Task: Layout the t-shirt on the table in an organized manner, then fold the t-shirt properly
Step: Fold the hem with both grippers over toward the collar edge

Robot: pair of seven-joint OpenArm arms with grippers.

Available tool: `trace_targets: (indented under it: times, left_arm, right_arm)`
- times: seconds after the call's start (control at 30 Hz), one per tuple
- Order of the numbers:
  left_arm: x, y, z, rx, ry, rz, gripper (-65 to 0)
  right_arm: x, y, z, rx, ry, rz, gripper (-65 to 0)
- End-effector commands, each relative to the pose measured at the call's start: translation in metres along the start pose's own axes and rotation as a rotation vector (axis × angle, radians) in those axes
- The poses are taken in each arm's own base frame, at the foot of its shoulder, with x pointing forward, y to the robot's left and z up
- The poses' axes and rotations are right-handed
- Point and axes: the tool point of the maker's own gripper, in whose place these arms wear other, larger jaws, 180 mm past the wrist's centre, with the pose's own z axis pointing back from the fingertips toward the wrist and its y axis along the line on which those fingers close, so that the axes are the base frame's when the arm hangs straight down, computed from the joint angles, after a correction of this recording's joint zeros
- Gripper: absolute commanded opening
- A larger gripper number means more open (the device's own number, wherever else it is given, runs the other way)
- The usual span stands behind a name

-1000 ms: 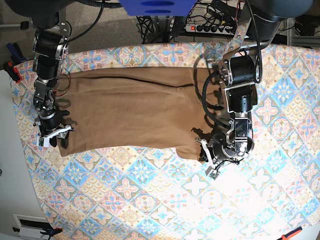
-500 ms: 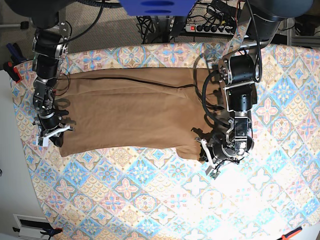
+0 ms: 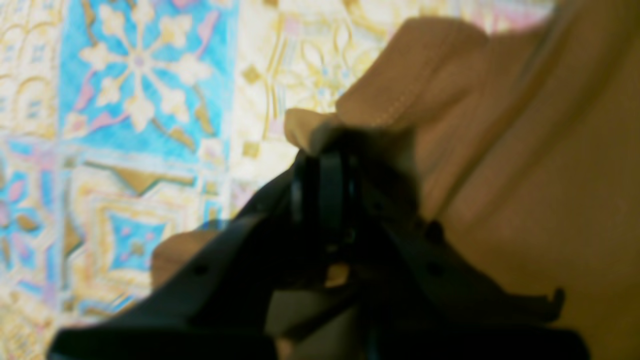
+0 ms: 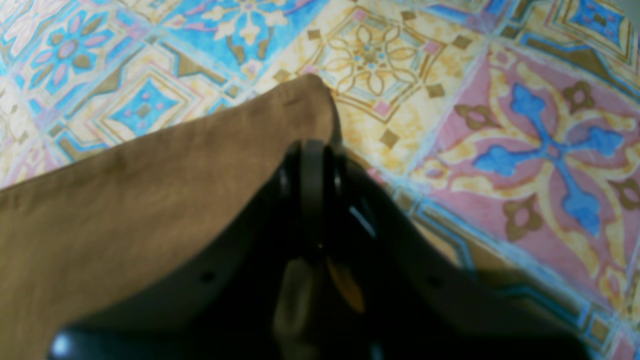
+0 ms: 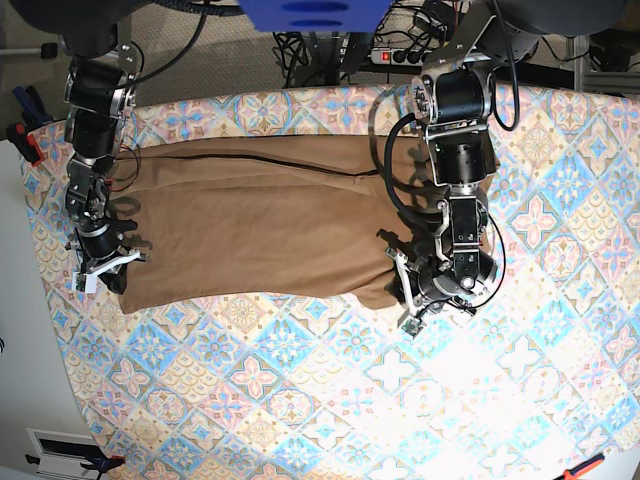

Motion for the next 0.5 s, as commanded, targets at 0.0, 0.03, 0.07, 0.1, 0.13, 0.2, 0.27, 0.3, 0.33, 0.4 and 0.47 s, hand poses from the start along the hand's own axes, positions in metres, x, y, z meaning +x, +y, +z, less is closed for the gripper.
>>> trace_targets:
  times: [0.0, 0.03, 0.07, 0.1, 0.13, 0.2, 0.27, 0.3, 0.33, 0.4, 0.47]
  left_arm:
    - [0.028, 0.014, 0.01, 0.039, -0.072, -0.009, -65.0]
    - [0.027, 0.014, 0.012, 0.044, -0.074, -0.01, -65.0]
    - [0.027, 0.015, 0.013, 0.051, -0.079, -0.012, -65.0]
    - [0.029, 0.017, 0.016, 0.061, -0.088, -0.015, -65.0]
    - [0.028, 0.018, 0.018, 0.067, -0.089, -0.014, -65.0]
    - [0.03, 0.021, 0.025, 0.089, -0.103, -0.018, -65.0]
    - [0.033, 0.026, 0.034, 0.118, -0.123, -0.028, -65.0]
    - [0.034, 0.026, 0.038, 0.128, -0.131, -0.033, -65.0]
    - [0.035, 0.027, 0.041, 0.138, -0.14, -0.036, -65.0]
    - [0.039, 0.023, 0.047, 0.148, -0.162, -0.036, -65.0]
    - [0.041, 0.022, 0.056, 0.169, -0.182, -0.041, -65.0]
  right_arm:
    - [-0.051, 0.005, 0.007, 0.016, 0.215, 0.047, -65.0]
    - [-0.051, 0.005, 0.007, 0.016, 0.215, 0.047, -65.0]
    - [-0.051, 0.005, 0.007, 0.016, 0.215, 0.047, -65.0]
    - [-0.051, 0.005, 0.007, 0.016, 0.215, 0.047, -65.0]
    - [-0.051, 0.005, 0.007, 0.016, 0.215, 0.047, -65.0]
    - [-0.051, 0.005, 0.007, 0.015, 0.215, 0.047, -65.0]
    - [-0.051, 0.005, 0.007, 0.015, 0.215, 0.047, -65.0]
    - [-0.051, 0.005, 0.007, 0.015, 0.213, 0.047, -65.0]
    - [-0.05, 0.005, 0.007, 0.015, 0.21, 0.047, -65.0]
    - [-0.047, 0.004, 0.007, 0.012, 0.201, 0.046, -65.0]
    - [-0.033, 0.005, 0.005, 0.016, 0.168, 0.066, -65.0]
